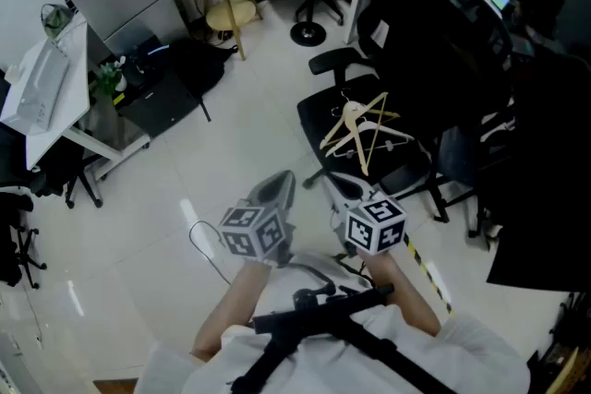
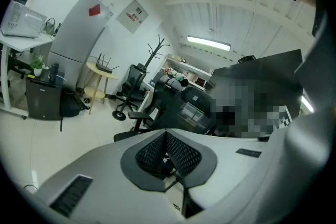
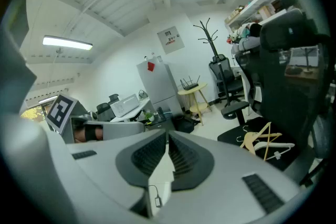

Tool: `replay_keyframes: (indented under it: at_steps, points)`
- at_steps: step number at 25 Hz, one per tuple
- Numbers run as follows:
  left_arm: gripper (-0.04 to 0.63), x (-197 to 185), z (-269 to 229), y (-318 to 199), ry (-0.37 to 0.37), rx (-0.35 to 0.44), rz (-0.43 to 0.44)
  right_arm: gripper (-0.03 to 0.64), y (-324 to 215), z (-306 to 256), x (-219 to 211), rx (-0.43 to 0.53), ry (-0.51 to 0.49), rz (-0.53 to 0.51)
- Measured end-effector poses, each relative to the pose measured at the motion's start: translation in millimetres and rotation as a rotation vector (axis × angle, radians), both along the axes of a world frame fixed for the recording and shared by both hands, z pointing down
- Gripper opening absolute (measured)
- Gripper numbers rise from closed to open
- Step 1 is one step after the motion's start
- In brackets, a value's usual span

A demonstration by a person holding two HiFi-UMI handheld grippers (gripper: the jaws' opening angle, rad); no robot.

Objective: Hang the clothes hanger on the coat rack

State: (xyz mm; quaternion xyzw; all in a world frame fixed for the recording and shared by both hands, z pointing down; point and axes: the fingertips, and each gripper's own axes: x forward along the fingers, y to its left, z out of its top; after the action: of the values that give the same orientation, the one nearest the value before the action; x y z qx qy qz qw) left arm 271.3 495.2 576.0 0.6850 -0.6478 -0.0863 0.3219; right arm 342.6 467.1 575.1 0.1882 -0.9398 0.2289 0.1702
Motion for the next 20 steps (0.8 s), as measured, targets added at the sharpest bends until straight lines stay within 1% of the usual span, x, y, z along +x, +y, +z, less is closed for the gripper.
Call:
replay_keyframes:
  at_steps: [6,8,9,13,16,18,20]
  points:
    - [-0.002,-22.5,1.0,-4.9,-0.006,0.0,0.029,0.042,-18.6,3.3,-10.5,0.007,0.028,0.069]
    - [-0.002,-29.3,2.7,-5.4,-0.002,0.0,0.041,0.071,-24.8,5.1,-10.9,0.009,0.034,0.1]
    - [-0.002,-32.7,3.6,-5.6,0.001,0.001,0.046,0.072,-28.0,6.4,-10.7,0.01,0.039,0.116]
    - [-0.002,-40.8,9.6,-6.0,0.015,-0.002,0.079,0.209,-40.2,22.1,-5.1,0.025,0.101,0.179]
    - [-0.002,-36.8,17.4,-8.2,0.013,-0.012,0.133,0.235,-49.5,40.4,5.1,0.022,0.144,0.224]
    - [-0.002,-32.9,23.4,-12.1,0.007,-0.022,0.168,0.235,-56.5,52.4,13.8,0.019,0.173,0.253]
    - [-0.002,-31.8,28.6,-17.8,0.005,-0.031,0.195,0.252,-65.1,64.1,19.9,0.018,0.202,0.275]
